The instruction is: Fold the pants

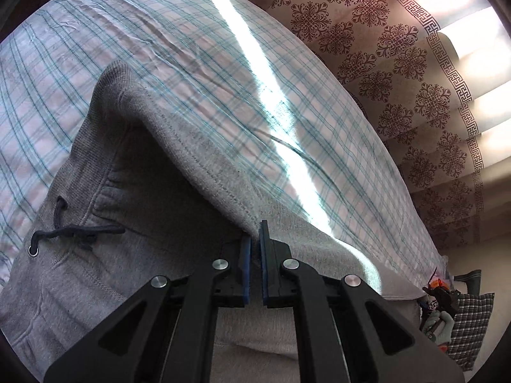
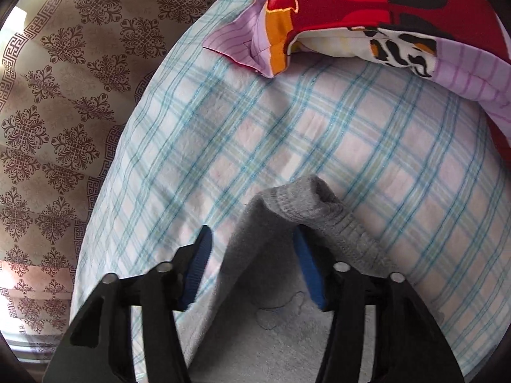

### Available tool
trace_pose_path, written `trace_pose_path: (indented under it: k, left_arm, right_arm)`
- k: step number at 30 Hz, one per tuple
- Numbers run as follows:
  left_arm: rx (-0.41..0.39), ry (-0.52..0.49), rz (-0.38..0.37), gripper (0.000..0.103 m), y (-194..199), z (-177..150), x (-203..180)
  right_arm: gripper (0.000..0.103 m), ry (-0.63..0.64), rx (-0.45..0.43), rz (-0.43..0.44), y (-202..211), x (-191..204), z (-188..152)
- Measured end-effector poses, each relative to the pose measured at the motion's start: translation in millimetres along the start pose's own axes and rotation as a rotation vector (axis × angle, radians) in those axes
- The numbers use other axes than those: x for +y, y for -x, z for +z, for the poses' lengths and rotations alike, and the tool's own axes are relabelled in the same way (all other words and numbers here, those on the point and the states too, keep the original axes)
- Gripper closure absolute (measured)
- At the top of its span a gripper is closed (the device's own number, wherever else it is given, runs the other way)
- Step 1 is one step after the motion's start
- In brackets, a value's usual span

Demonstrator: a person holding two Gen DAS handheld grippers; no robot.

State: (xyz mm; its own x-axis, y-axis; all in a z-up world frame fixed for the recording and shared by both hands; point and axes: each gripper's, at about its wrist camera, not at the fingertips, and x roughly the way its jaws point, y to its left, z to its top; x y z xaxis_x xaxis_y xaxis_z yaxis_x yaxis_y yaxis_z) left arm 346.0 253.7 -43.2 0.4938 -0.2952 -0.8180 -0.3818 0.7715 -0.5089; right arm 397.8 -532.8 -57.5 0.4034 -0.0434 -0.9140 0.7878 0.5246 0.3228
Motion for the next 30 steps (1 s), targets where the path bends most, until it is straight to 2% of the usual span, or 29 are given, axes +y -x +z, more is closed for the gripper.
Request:
trace_pose_path:
  k: [1,2,4,12,20,25,30]
  left_arm:
    - [-0.001,-0.003,-0.003,0.099,4,-2,0]
    - [-0.003,-0.006,-0.005,0.099,7,-5,-1]
    - [-0.008,-0.009,-0.01,0.099,17,-8,0]
    - [-0.038,-0.028,-0.041,0.099,66,-19,1]
    - [-0.054,-0.043,-0.078,0.099,129,-50,21]
    - [-0.05,-0.073,-0.086,0.099,161,-84,47]
    - [-0.026,-0.113,-0.062,0.099,177,-119,78]
  right_arm:
    - [0.083,0.016,-0.009,0.002,5,-5,-3]
    - [0.09,0.033,-0.018,0.008,10,-8,-5]
    - [0.098,0.058,-0.038,0.035,26,-19,-13]
    - [0.098,0.144,-0.145,0.165,137,-56,-47]
    - [0.098,0.138,-0.181,0.274,237,-129,-103]
    - [0.098,0.118,-0.175,0.298,264,-190,-152]
    - [0.098,0.084,-0.149,0.302,266,-252,-199]
